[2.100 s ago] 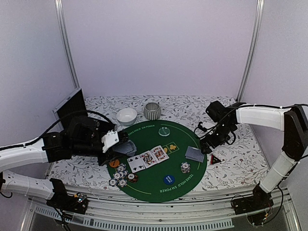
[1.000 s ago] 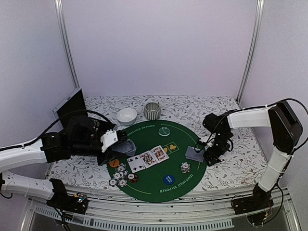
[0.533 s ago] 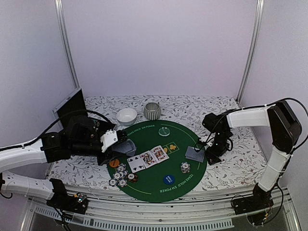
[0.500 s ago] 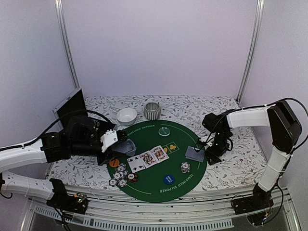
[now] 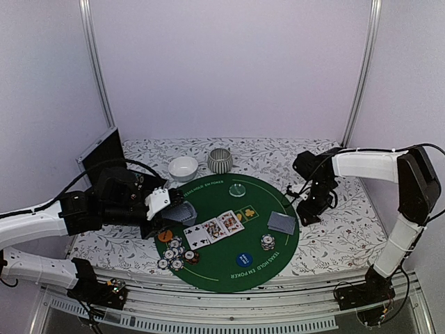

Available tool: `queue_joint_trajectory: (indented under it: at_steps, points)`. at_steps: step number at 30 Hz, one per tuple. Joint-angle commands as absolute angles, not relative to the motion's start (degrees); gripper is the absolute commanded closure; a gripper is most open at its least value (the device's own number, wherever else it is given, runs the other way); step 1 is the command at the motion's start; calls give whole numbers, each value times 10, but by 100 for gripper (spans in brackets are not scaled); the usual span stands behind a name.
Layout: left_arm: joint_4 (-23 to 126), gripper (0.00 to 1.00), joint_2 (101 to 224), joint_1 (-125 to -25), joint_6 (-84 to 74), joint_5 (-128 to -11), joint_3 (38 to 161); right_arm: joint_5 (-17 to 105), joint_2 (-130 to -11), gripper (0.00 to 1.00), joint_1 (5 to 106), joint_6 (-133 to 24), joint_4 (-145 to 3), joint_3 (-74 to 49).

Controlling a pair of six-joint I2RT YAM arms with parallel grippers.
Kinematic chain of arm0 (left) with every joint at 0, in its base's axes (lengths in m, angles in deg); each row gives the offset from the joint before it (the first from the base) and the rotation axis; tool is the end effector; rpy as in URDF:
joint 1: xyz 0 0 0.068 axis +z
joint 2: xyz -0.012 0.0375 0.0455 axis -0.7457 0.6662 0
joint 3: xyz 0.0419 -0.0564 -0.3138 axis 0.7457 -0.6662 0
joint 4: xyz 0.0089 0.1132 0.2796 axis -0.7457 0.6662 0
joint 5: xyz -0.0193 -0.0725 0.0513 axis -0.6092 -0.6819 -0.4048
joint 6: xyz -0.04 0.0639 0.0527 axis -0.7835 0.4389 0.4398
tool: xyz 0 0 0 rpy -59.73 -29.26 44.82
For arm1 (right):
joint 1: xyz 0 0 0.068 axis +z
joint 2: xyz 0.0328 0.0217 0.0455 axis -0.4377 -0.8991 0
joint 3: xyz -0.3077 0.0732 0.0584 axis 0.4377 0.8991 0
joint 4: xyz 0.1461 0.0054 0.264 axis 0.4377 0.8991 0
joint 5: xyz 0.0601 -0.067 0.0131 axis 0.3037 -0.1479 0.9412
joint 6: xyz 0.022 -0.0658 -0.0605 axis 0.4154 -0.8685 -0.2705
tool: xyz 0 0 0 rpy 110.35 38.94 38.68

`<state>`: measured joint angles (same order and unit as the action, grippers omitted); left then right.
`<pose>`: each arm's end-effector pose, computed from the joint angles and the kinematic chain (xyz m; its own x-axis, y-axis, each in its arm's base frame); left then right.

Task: Distribute texas hold em gaming equipment
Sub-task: Pick up the all-in button from the center of the board, then place the all-in button in the small blind area.

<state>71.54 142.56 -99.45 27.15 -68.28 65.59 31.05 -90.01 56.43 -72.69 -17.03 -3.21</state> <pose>0.1559 -0.2102 0.2576 -0.0328 0.6080 -0.7932 0.9087 0.3485 0.2295 0.3064 0.1705 0.1519 -0.7463 -0.6655 0.0113 -0.6631 0.7418 -0.1000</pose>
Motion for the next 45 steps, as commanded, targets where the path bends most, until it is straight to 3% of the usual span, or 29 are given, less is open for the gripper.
queue_joint_trajectory:
  at_steps: [1, 11, 19, 27, 35, 45]
  points:
    - [711, 63, 1424, -996, 270, -687, 661, 306, -843, 48, 579, -708, -156, -101]
    - [711, 62, 1426, -996, 269, -679, 660, 354, -855, 48, 837, -747, -179, -181]
    - [713, 62, 1423, -996, 269, -668, 660, 409, -971, 47, 993, -777, -142, -236]
    - [714, 63, 1421, -995, 268, -664, 660, 362, -1073, 47, 1037, -826, -218, -309]
    - [714, 63, 1419, -995, 268, -665, 660, 335, -1164, 47, 1043, -919, -187, -405]
    - [713, 62, 1420, -995, 268, -666, 660, 319, -1158, 47, 1046, -945, -171, -412]
